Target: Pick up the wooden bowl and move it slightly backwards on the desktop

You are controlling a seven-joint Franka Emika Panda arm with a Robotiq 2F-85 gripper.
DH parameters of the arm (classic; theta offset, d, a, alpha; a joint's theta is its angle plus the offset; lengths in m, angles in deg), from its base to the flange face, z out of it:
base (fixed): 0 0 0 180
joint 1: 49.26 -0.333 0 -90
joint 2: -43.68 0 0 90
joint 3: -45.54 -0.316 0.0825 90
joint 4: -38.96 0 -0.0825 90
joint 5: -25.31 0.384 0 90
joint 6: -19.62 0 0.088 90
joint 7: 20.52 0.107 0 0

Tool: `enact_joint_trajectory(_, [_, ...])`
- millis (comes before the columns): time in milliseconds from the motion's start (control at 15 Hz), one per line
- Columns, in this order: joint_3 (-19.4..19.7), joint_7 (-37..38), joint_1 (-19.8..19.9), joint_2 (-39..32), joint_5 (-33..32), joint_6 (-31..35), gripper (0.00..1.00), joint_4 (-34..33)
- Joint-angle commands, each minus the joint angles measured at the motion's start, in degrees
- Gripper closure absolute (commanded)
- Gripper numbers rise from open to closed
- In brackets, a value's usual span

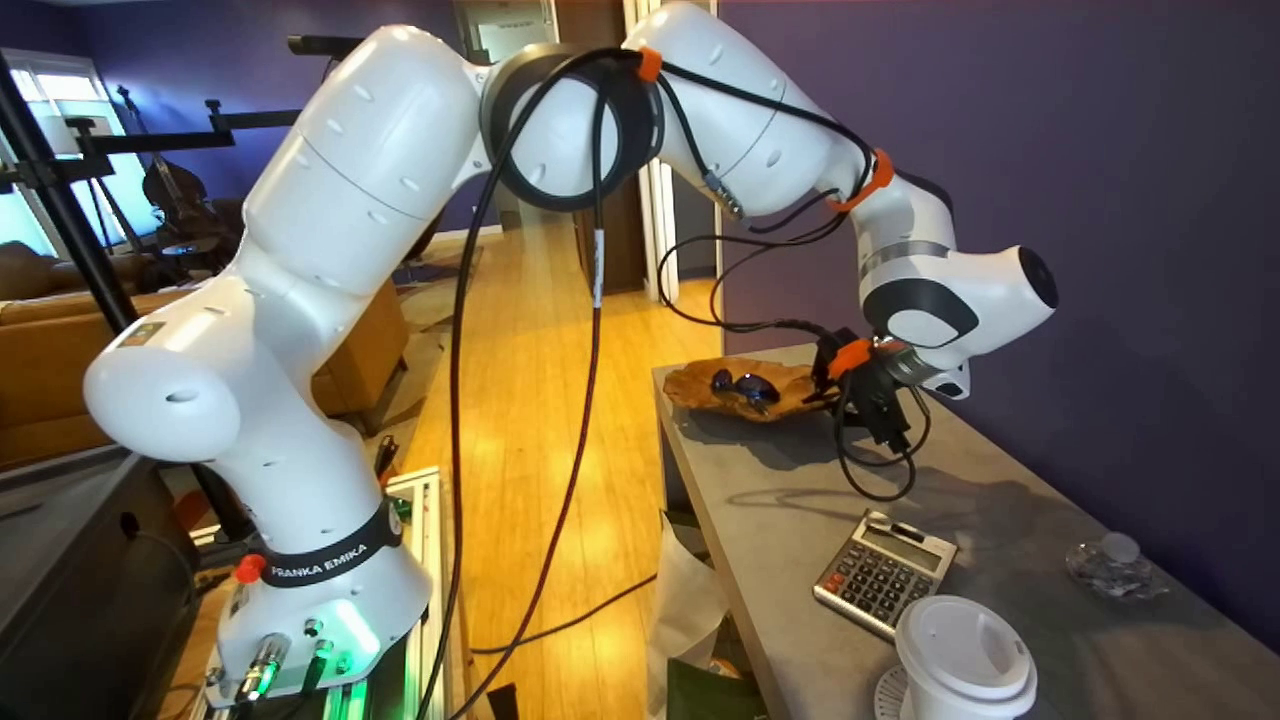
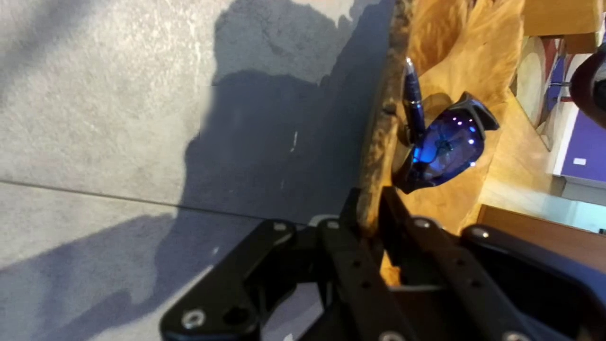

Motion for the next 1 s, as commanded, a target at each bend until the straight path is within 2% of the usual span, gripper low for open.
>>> enact_joint_trajectory(0, [-0.9,0.86,0.64,-1.0,-1.15,-1.61,0.8,-2.49])
enact_joint_trajectory(133, [-0.92,0.98,0.5,-1.03,-1.28,-1.51,0.73,-2.61])
enact_joint_trajectory(267, [-0.9,1.07,0.44,-1.0,-1.35,-1.4,0.48,-2.73])
enact_joint_trajectory(400, [-0.9,1.1,0.38,-0.8,-1.3,-1.14,0.31,-2.55])
enact_joint_trajectory(667, [-0.79,1.29,0.47,-0.53,-1.08,-0.53,0.04,-2.55])
enact_joint_trajectory(733, [-0.74,1.42,0.44,-0.4,-1.08,-0.31,0.01,-2.56])
enact_joint_trajectory(933, [0.09,2.73,-0.46,1.11,-1.46,3.52,0.0,-1.36])
